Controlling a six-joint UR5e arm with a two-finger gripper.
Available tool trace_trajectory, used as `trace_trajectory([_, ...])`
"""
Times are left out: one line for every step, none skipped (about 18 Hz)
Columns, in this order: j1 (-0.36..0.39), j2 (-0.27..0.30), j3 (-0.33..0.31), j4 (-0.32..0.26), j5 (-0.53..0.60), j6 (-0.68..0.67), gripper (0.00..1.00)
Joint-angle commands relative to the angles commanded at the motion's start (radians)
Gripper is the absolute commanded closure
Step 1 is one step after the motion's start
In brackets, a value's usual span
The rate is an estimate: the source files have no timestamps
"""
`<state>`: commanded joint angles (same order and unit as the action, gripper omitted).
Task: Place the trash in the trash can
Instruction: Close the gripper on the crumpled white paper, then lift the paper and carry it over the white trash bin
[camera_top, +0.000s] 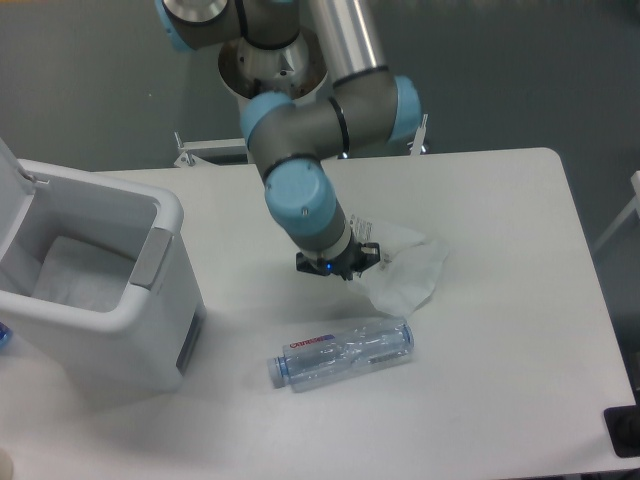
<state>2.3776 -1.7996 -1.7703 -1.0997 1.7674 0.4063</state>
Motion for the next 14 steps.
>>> trace_trajectory([0.015,0.031,0.008,-0.024,-0.038,0.025,1.0])
trace_trajectory([0.035,0.063,0.018,-0.057,-0.09,0.048,1.0])
trace_trajectory([0.047,0.086,0.037,-0.09,-0.144,0.063,1.0])
trace_trajectory([0.061,0.112,0.058,-0.13,-0.187,0.072,1.0])
trace_trajectory([0.072,0.132,0.08,-0.172,-0.213,0.078,1.0])
trace_trajectory([0.075,0.147,0.106,-0.214,-0.229,0.081,1.0])
trace_trajectory([0.075,0.158,0.132,-0.257,-0.242,0.082,1.0])
trace_trajectory([0.075,0.166,0.159,-0.299,-0.259,0.082,1.0])
trace_trajectory([0.075,0.169,0.185,-0.328,-0.276,0.082,1.0])
trace_trajectory([0.075,0.17,0.208,-0.348,-0.295,0.082,1.0])
trace_trajectory([0.075,0.169,0.227,-0.356,-0.314,0.082,1.0])
trace_trajectory([0.075,0.169,0.239,-0.355,-0.337,0.08,1.0])
trace_trajectory([0.075,0.169,0.25,-0.353,-0.362,0.08,1.0])
trace_trajectory([0.074,0.17,0.261,-0.353,-0.388,0.078,1.0])
